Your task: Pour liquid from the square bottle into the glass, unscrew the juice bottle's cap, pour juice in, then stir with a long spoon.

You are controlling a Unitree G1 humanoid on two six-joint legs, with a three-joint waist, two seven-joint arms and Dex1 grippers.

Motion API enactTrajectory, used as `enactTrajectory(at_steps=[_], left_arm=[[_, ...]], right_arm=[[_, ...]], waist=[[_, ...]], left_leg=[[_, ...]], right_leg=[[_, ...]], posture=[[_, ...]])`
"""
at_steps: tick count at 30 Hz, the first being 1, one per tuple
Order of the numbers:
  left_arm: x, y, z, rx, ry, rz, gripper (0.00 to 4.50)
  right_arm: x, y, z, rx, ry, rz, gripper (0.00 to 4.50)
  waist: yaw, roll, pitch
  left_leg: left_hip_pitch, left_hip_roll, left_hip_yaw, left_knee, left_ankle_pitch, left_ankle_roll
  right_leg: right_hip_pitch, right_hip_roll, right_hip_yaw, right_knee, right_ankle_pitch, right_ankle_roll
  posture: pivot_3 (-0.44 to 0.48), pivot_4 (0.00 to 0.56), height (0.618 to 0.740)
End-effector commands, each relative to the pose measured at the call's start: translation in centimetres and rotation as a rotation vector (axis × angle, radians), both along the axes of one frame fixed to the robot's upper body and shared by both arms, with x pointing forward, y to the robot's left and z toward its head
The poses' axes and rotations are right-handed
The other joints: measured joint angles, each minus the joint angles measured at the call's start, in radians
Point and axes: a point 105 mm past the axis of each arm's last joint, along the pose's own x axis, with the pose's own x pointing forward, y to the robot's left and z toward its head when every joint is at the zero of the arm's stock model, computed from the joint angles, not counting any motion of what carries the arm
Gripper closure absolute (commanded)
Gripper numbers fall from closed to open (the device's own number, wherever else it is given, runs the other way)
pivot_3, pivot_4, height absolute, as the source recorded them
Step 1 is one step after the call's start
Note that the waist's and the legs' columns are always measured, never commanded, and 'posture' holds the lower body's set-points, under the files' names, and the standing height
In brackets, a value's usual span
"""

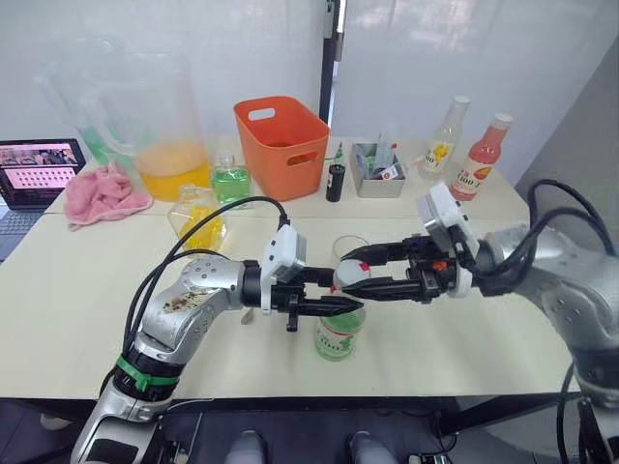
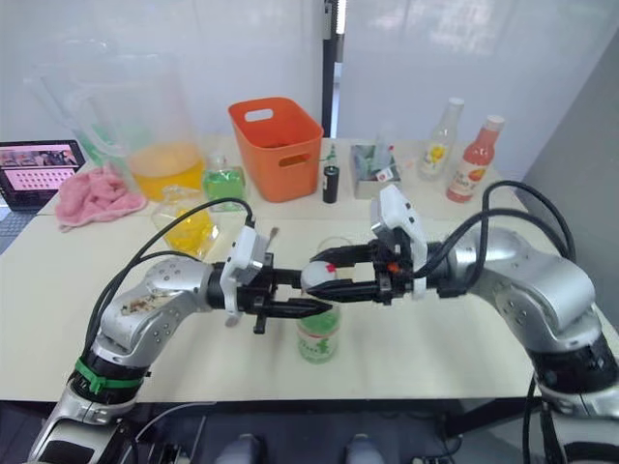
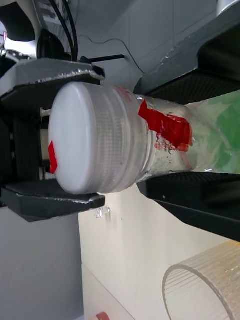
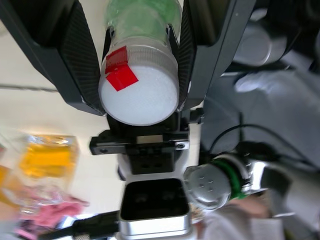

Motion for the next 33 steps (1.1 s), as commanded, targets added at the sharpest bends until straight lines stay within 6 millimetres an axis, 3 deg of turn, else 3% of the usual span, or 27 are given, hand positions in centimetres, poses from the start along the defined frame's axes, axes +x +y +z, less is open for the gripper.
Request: enactTrajectory(at_steps=[1, 6, 13, 15, 20, 25, 28, 33], left_arm=[[-0.4, 0.3, -0.7, 0.044, 0.023, 0.008, 3.19], [-0.6, 0.5, -0.7, 0.052, 0.028, 0.030, 3.19], [-0.7, 0.5, -0.6, 0.052, 0.031, 0.043, 3.19], [-0.5, 0.5, -0.6, 0.054, 0.027, 0.046, 3.19], [0.0, 0.6, -0.6, 0.060, 0.024, 0.047, 3.19], [0.2, 0.5, -0.6, 0.060, 0.022, 0.035, 3.19], [0.2, 0.3, -0.7, 0.046, 0.039, 0.023, 3.19], [0.5, -0.2, -0.9, 0.029, 0.057, -0.008, 3.19]], right_arm=[[0.8, 0.0, 0.0, -0.092, -0.031, 0.146, 2.82], [1.6, 0.8, 1.3, -0.131, -0.079, 0.277, 2.82], [1.4, 1.0, 2.1, -0.141, -0.092, 0.320, 2.82], [1.4, 0.8, 2.4, -0.135, -0.064, 0.315, 1.74], [0.9, -0.3, 4.1, -0.083, -0.040, 0.288, 0.11], [0.6, -1.9, 5.6, 0.033, -0.062, 0.168, 0.00], [-0.1, -2.2, 5.4, 0.101, -0.019, 0.061, 0.00], [0.3, -3.1, 4.1, 0.170, -0.023, -0.253, 0.00]], waist=[[-0.006, 0.000, 0.000], [-0.013, 0.000, 0.000], [-0.015, 0.000, 0.000], [-0.014, 0.000, 0.000], [-0.010, 0.000, 0.000], [-0.006, 0.000, 0.000], [-0.003, 0.000, 0.000], [0.004, 0.000, 0.000]], left_leg=[[0.000, 0.000, 0.000, 0.000, 0.000, 0.000], [0.000, 0.000, 0.000, -0.001, 0.000, 0.000], [0.000, 0.000, 0.000, -0.002, 0.000, 0.000], [0.000, 0.000, 0.000, -0.002, 0.000, 0.000], [0.000, 0.000, 0.000, -0.002, 0.000, 0.000], [0.000, 0.000, 0.000, -0.002, 0.000, 0.000], [0.000, 0.000, 0.000, -0.002, 0.000, 0.000], [0.000, 0.000, 0.000, -0.001, 0.000, 0.000]], right_leg=[[0.000, 0.000, 0.000, 0.000, 0.000, 0.000], [-0.001, 0.000, 0.000, 0.001, 0.000, 0.001], [-0.002, 0.000, 0.000, 0.002, 0.000, 0.000], [-0.002, 0.001, 0.000, 0.002, 0.000, 0.000], [-0.002, 0.000, 0.000, 0.002, 0.000, 0.000], [-0.001, 0.000, 0.000, 0.002, 0.000, 0.000], [-0.001, 0.000, 0.000, 0.002, 0.000, 0.000], [-0.001, 0.000, 0.000, 0.002, 0.000, 0.000]], posture=[[0.000, 0.150, 0.738], [0.000, 0.150, 0.738], [0.000, 0.150, 0.738], [0.000, 0.150, 0.738], [0.000, 0.150, 0.738], [0.000, 0.150, 0.738], [0.000, 0.150, 0.738], [0.000, 0.150, 0.738]])
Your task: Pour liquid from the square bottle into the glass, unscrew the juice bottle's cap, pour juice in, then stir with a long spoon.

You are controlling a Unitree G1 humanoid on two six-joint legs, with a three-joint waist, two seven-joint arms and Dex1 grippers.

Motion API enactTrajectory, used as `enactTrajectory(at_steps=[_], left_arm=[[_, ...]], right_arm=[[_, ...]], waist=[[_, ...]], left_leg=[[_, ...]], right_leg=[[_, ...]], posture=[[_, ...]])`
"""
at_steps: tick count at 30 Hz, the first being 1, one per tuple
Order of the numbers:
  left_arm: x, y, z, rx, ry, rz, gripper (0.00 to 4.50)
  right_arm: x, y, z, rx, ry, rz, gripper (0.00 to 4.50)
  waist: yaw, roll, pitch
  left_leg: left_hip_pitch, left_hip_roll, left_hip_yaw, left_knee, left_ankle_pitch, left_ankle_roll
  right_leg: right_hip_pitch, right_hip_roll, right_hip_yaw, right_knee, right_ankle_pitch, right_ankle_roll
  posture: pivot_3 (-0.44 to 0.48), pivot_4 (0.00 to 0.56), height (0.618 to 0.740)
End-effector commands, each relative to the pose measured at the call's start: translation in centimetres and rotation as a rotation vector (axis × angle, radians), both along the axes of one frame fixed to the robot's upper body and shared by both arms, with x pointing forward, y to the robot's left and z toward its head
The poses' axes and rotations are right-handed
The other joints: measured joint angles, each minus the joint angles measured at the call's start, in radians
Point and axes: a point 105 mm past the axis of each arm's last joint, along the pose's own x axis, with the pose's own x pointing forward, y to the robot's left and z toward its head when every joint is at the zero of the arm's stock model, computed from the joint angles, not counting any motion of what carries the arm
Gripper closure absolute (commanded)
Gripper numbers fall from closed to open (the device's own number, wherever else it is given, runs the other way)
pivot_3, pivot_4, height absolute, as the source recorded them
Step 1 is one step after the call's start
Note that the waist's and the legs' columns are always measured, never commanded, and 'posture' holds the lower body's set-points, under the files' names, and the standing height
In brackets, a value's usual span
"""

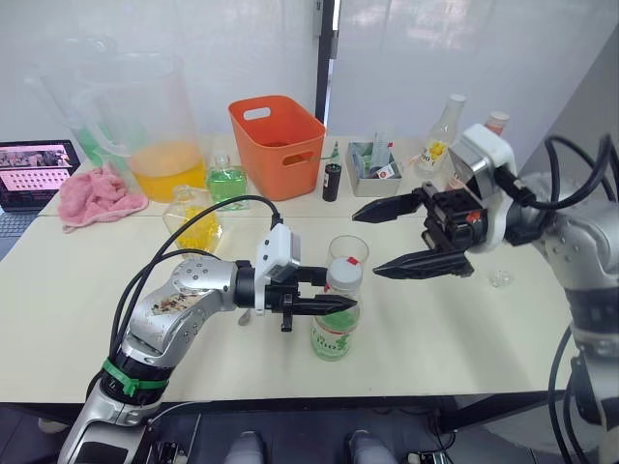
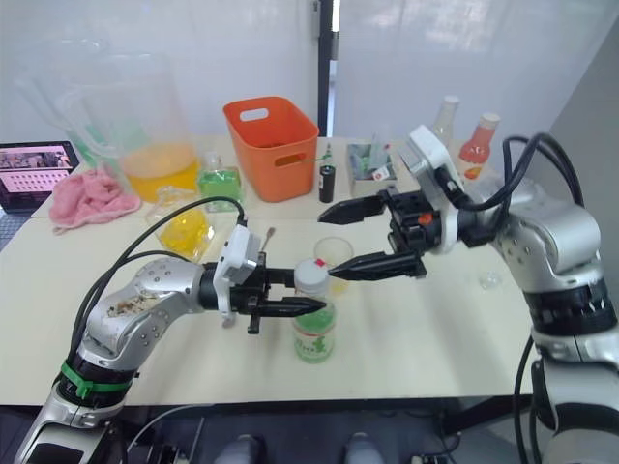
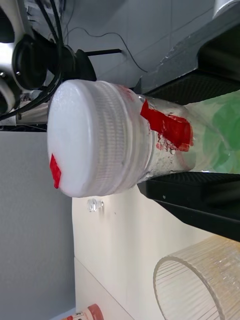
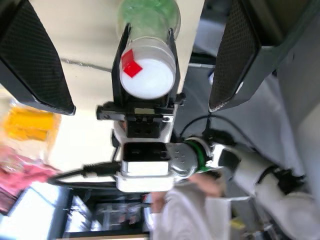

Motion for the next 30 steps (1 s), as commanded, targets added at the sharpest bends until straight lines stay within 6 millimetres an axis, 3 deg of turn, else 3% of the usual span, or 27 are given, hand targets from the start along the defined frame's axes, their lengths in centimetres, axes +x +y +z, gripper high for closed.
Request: enactTrajectory(at_steps=[1, 8, 18, 21, 27, 30], left_arm=[[0.4, -0.4, -1.0, 0.022, 0.034, -0.027, 3.19], [1.0, -1.6, -0.9, 0.010, 0.040, -0.101, 3.22], [1.4, -2.5, -0.8, 0.006, 0.038, -0.161, 3.26], [1.4, -2.6, -0.8, 0.005, 0.035, -0.162, 3.26], [1.3, -2.5, -0.7, 0.002, 0.031, -0.146, 3.26], [1.3, -2.4, -0.7, 0.004, 0.028, -0.134, 3.26]], right_arm=[[-0.9, -0.2, 1.0, 0.048, -0.054, -0.183, 0.00], [-2.8, 0.6, -0.3, 0.012, -0.060, -0.384, 0.00], [-2.6, 0.7, -1.4, -0.014, -0.032, -0.533, 0.00], [-2.7, 1.0, -1.7, -0.023, -0.024, -0.534, 0.79], [-2.8, 1.3, -2.5, -0.052, 0.017, -0.505, 2.80], [-2.7, 1.3, -2.7, -0.063, 0.033, -0.495, 2.85]], waist=[[0.007, 0.000, 0.000], [0.021, 0.000, 0.000], [0.029, 0.000, 0.000], [0.029, 0.000, 0.000], [0.029, 0.000, 0.000], [0.029, 0.000, 0.000]], left_leg=[[0.000, 0.000, 0.000, 0.000, 0.000, 0.000], [0.000, -0.001, 0.000, 0.001, 0.000, 0.000], [-0.002, -0.001, 0.000, 0.002, 0.000, 0.000], [-0.002, -0.001, 0.000, 0.002, 0.000, 0.000], [-0.002, -0.001, 0.000, 0.002, 0.000, 0.000], [-0.002, -0.001, 0.000, 0.002, 0.000, 0.000]], right_leg=[[0.000, 0.000, 0.000, -0.001, 0.000, 0.000], [0.002, -0.001, 0.000, -0.002, 0.000, 0.000], [0.002, -0.001, 0.000, -0.003, 0.000, 0.000], [0.002, -0.001, 0.000, -0.003, 0.000, 0.000], [0.002, -0.001, 0.000, -0.004, 0.000, 0.000], [0.002, -0.001, 0.000, -0.004, 0.000, -0.001]], posture=[[0.000, 0.150, 0.738], [0.000, 0.150, 0.738], [0.000, 0.150, 0.738], [0.000, 0.150, 0.738], [0.000, 0.150, 0.738], [0.000, 0.150, 0.738]])
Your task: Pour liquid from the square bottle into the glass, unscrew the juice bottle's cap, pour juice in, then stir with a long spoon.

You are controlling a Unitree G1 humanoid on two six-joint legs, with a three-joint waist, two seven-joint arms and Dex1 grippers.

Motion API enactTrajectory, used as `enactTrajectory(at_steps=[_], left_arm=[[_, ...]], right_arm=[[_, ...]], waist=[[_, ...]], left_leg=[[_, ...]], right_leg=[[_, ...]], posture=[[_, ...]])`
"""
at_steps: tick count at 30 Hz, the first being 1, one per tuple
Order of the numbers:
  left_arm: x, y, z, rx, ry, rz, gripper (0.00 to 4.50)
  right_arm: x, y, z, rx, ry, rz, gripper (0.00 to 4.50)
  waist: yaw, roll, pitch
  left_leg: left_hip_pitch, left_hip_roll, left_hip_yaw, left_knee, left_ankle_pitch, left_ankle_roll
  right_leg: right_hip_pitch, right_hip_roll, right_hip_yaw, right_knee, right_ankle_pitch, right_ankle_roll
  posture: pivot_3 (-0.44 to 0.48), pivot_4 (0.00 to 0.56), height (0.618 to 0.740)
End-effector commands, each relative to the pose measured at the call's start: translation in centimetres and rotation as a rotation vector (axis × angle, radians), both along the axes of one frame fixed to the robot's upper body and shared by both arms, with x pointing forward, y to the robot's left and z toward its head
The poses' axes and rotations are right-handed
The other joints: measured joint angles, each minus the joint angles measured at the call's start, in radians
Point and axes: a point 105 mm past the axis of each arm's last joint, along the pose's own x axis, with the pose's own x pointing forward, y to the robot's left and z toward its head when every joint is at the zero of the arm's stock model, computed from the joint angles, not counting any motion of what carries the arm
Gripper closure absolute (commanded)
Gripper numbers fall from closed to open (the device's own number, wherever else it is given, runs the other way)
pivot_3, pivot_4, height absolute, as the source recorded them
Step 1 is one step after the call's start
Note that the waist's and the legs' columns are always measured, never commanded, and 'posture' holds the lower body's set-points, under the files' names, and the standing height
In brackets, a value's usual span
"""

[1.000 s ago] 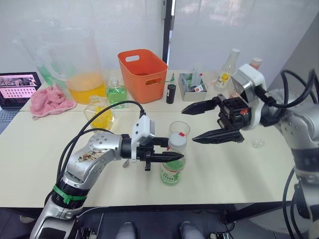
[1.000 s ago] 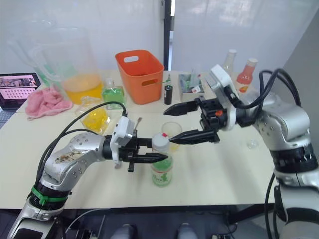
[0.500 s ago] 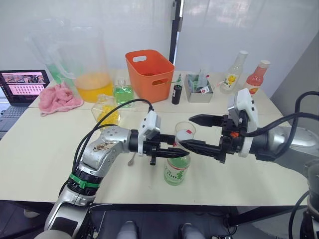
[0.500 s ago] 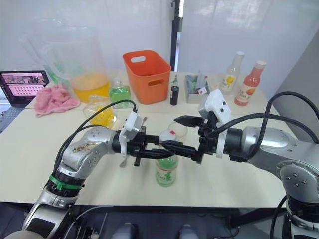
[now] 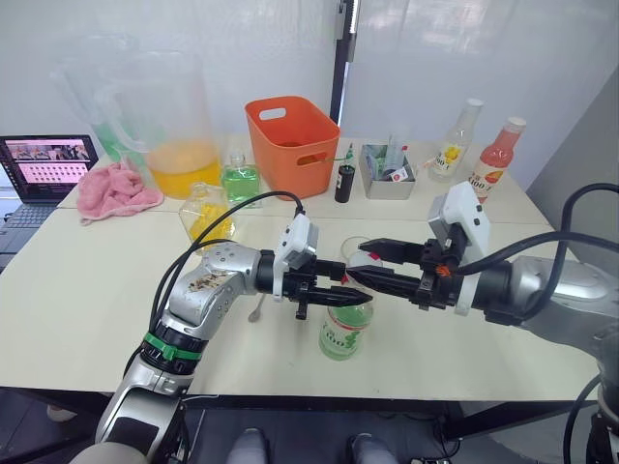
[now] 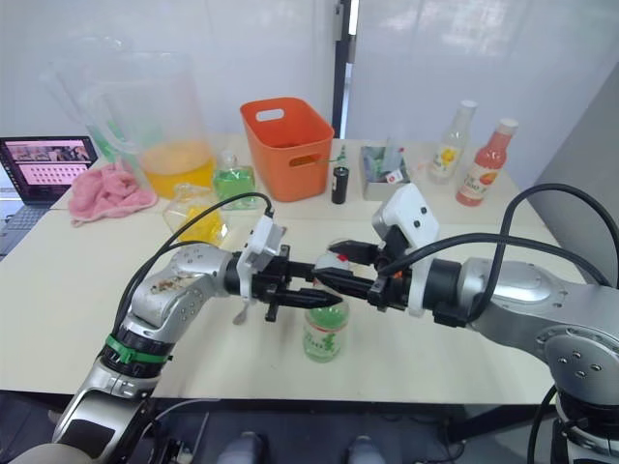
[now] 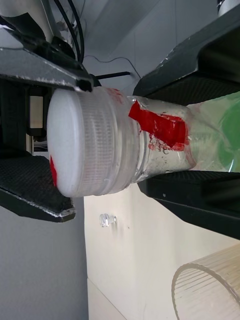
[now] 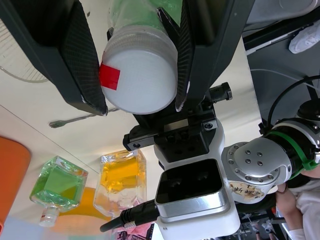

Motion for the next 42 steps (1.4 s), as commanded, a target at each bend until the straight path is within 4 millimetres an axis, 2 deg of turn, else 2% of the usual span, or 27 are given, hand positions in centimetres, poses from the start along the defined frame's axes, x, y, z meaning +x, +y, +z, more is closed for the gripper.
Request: enactTrajectory(at_steps=[1, 6, 12, 18, 24, 31, 32, 37, 42], left_arm=[[-0.2, -0.1, -0.6, 0.026, 0.007, 0.011, 3.26], [-0.3, 0.3, -0.6, 0.029, 0.004, 0.033, 3.26], [-0.5, 0.7, -0.4, 0.038, -0.010, 0.057, 3.26], [-1.4, 1.1, -0.3, 0.050, -0.024, 0.067, 3.26], [-2.1, 1.5, -0.4, 0.070, -0.037, 0.086, 3.26], [-2.2, 1.6, -0.4, 0.065, -0.032, 0.112, 3.26], [-2.3, 1.6, -0.4, 0.065, -0.031, 0.114, 3.26], [-2.2, 1.5, -0.4, 0.061, -0.032, 0.119, 3.26], [-2.1, 1.3, -0.4, 0.056, -0.030, 0.112, 3.26]], right_arm=[[0.1, -0.1, -0.5, -0.018, 0.023, 0.006, 2.85], [-0.1, 0.3, -0.7, -0.029, 0.041, 0.065, 2.85], [-0.9, 0.7, -1.2, -0.084, 0.039, 0.336, 2.85], [0.3, 0.7, -1.4, -0.188, -0.069, 0.630, 2.85], [2.5, 1.4, 0.1, -0.310, -0.116, 0.886, 2.85], [3.1, 2.1, 1.8, -0.300, -0.116, 0.922, 2.85], [3.0, 2.1, 2.2, -0.286, -0.114, 0.923, 1.84], [2.2, 1.4, 4.3, -0.200, -0.141, 0.885, 0.11], [1.4, -0.1, 5.3, -0.081, -0.125, 0.720, 0.00]], waist=[[0.000, 0.000, 0.000], [-0.003, 0.000, 0.000], [-0.011, 0.000, 0.000], [-0.019, 0.000, -0.001], [-0.035, 0.000, -0.001], [-0.039, 0.000, 0.000], [-0.040, 0.000, 0.000], [-0.037, 0.000, 0.000], [-0.023, 0.000, 0.000]], left_leg=[[0.000, 0.000, 0.000, 0.000, 0.000, 0.000], [0.000, 0.000, 0.000, 0.000, 0.000, 0.000], [0.000, 0.000, 0.000, 0.000, 0.000, 0.000], [0.001, 0.000, 0.000, -0.001, 0.000, 0.000], [0.001, 0.001, 0.000, -0.001, 0.000, 0.000], [0.001, 0.001, 0.000, -0.003, 0.000, 0.000], [0.002, 0.001, 0.000, -0.003, 0.000, 0.000], [0.001, 0.000, 0.000, -0.003, 0.000, 0.000], [0.001, 0.000, 0.000, -0.004, 0.000, 0.000]], right_leg=[[0.000, 0.000, 0.000, 0.000, 0.000, 0.000], [0.000, 0.000, 0.000, 0.000, 0.000, 0.000], [0.000, 0.000, 0.000, 0.000, 0.000, 0.000], [-0.001, 0.001, 0.000, 0.000, 0.000, 0.000], [-0.002, 0.001, 0.000, 0.002, 0.000, 0.000], [-0.002, 0.001, 0.000, 0.002, 0.000, 0.000], [-0.002, 0.001, 0.000, 0.002, 0.000, 0.000], [-0.003, 0.001, 0.000, 0.003, 0.000, 0.001], [-0.002, 0.001, 0.000, 0.002, 0.000, 0.001]], posture=[[0.000, 0.150, 0.738], [0.000, 0.150, 0.738], [0.000, 0.150, 0.738], [0.000, 0.150, 0.738], [0.000, 0.150, 0.738], [0.000, 0.150, 0.738], [0.000, 0.150, 0.738], [0.000, 0.150, 0.738], [0.000, 0.150, 0.738]])
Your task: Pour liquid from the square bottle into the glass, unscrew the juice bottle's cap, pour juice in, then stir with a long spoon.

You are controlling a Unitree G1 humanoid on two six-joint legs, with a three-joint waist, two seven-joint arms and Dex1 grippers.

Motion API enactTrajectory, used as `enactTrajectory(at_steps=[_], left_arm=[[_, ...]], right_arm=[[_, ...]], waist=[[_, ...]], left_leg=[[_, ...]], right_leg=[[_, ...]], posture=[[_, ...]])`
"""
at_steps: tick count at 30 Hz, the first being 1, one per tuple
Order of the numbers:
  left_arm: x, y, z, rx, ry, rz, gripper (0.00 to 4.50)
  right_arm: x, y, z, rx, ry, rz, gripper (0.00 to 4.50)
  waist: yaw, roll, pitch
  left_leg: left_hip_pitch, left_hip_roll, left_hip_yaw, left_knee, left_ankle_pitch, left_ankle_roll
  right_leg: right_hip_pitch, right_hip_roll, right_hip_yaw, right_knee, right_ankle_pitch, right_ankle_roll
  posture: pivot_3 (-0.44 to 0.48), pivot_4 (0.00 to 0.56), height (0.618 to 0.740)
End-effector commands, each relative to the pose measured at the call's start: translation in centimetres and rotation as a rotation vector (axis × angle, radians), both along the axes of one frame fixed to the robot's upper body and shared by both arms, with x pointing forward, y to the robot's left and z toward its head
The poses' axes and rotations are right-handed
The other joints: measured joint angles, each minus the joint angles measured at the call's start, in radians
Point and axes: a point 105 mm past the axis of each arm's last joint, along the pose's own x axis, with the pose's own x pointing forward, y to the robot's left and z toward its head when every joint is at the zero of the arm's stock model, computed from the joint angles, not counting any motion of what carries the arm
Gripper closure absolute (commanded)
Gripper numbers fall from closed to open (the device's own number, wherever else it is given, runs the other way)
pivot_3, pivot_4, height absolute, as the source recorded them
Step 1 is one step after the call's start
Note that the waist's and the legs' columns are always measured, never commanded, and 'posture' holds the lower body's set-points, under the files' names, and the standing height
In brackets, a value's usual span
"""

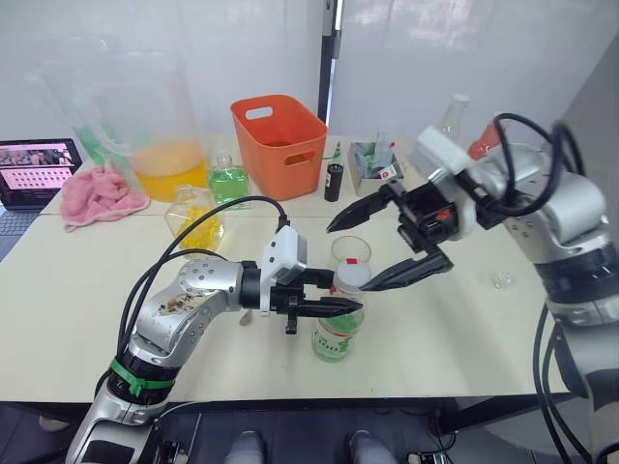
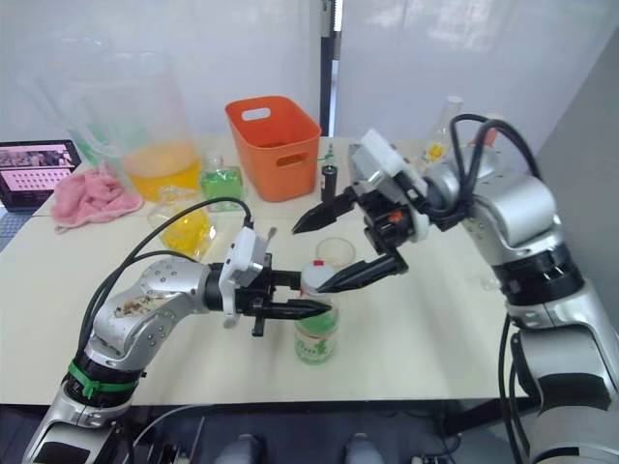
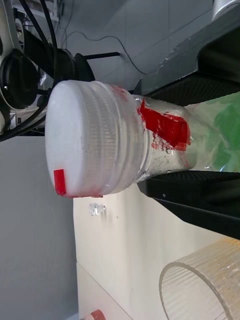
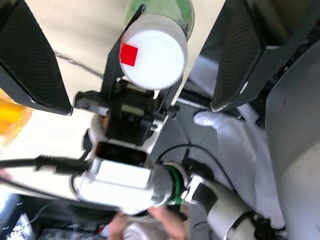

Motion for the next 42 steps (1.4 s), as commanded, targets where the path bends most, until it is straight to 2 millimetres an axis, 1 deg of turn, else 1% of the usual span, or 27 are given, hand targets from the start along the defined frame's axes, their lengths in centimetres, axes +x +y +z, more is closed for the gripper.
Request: enactTrajectory(at_steps=[1, 3, 5, 7, 10, 18, 22, 31, 34, 38, 40, 42], left_arm=[[0.0, -0.2, -0.5, 0.019, 0.014, -0.010, 3.26], [0.1, -0.3, -0.6, 0.016, 0.019, -0.018, 3.26], [0.2, -0.3, -0.6, 0.013, 0.023, -0.023, 3.26], [0.3, -0.5, -0.6, 0.009, 0.028, -0.032, 3.26], [0.3, -0.8, -0.7, 0.005, 0.038, -0.053, 3.27], [0.3, -1.3, -0.7, 0.006, 0.045, -0.097, 3.27], [0.4, -1.4, -0.7, 0.007, 0.042, -0.104, 3.27], [0.6, -1.4, -0.7, 0.007, 0.036, -0.097, 3.27], [0.7, -1.3, -0.8, 0.008, 0.036, -0.094, 3.27], [0.7, -1.2, -0.8, 0.012, 0.033, -0.088, 3.27], [0.7, -1.0, -0.8, 0.015, 0.026, -0.077, 3.27], [0.8, -0.9, -0.8, 0.017, 0.022, -0.065, 3.27]], right_arm=[[-1.4, -1.0, 1.1, 0.085, -0.003, -0.105, 0.00], [-1.9, -1.1, 0.4, 0.106, 0.011, -0.183, 0.00], [-2.3, -0.8, -0.3, 0.133, 0.022, -0.255, 0.00], [-2.4, -0.4, -1.2, 0.162, 0.035, -0.357, 0.00], [-2.7, -0.3, -2.3, 0.179, 0.061, -0.470, 0.00], [-2.3, -0.3, -3.0, 0.198, 0.046, -0.674, 0.00], [-2.4, -0.4, -3.3, 0.186, 0.057, -0.709, 0.00], [-2.9, -0.3, -3.6, 0.164, 0.084, -0.714, 0.00], [-3.0, -0.1, -3.6, 0.172, 0.092, -0.706, 0.79], [-3.2, 0.0, -3.9, 0.161, 0.107, -0.695, 2.20], [-3.2, 0.1, -4.1, 0.154, 0.116, -0.682, 2.77], [-3.2, 0.2, -4.2, 0.145, 0.121, -0.664, 2.79]], waist=[[0.008, 0.000, 0.000], [0.013, 0.000, 0.000], [0.013, 0.000, 0.000], [0.013, 0.000, 0.000], [0.015, 0.000, 0.000], [0.018, 0.000, 0.000], [0.019, 0.000, 0.000], [0.019, 0.000, 0.000], [0.019, 0.000, 0.000], [0.019, 0.000, 0.000], [0.018, 0.000, 0.000], [0.017, 0.000, 0.000]], left_leg=[[0.000, 0.000, 0.000, 0.000, 0.000, 0.000], [0.000, 0.000, 0.000, -0.001, 0.000, 0.000], [0.000, 0.000, 0.000, -0.001, 0.000, 0.000], [0.001, 0.000, 0.000, -0.001, 0.000, 0.000], [0.001, 0.000, 0.000, 0.000, 0.000, 0.000], [0.000, 0.000, 0.000, 0.002, 0.000, 0.000], [-0.001, 0.000, 0.000, 0.002, 0.000, 0.000], [-0.001, 0.000, 0.000, 0.002, 0.000, 0.000], [-0.001, 0.000, 0.000, 0.002, 0.000, 0.000], [-0.001, 0.000, 0.000, 0.002, 0.000, 0.000], [-0.001, 0.000, 0.000, 0.002, 0.000, 0.000], [-0.001, 0.000, 0.000, 0.002, 0.000, 0.000]], right_leg=[[0.000, 0.000, 0.000, 0.000, 0.000, 0.000], [0.000, 0.000, 0.000, 0.000, 0.000, 0.000], [-0.001, 0.000, 0.000, 0.000, -0.001, 0.000], [-0.001, 0.000, 0.000, 0.000, -0.001, 0.000], [0.000, 0.000, 0.000, 0.000, -0.001, 0.000], [0.001, 0.000, 0.000, -0.001, -0.001, -0.001], [0.001, -0.001, 0.000, -0.001, -0.001, -0.001], [0.001, -0.001, 0.000, -0.002, -0.001, -0.001], [0.001, -0.001, 0.000, -0.002, -0.001, -0.001], [0.001, -0.001, 0.000, -0.002, -0.002, -0.001], [0.001, -0.001, 0.000, -0.002, -0.001, -0.001], [0.001, -0.001, 0.000, -0.002, -0.001, -0.001]], posture=[[0.000, 0.150, 0.738], [0.000, 0.150, 0.738], [0.000, 0.150, 0.738], [0.000, 0.150, 0.738], [0.000, 0.150, 0.738], [0.000, 0.150, 0.738], [0.000, 0.150, 0.738], [0.000, 0.150, 0.738], [0.000, 0.150, 0.738], [0.000, 0.150, 0.738], [0.000, 0.150, 0.738], [0.000, 0.150, 0.738]])
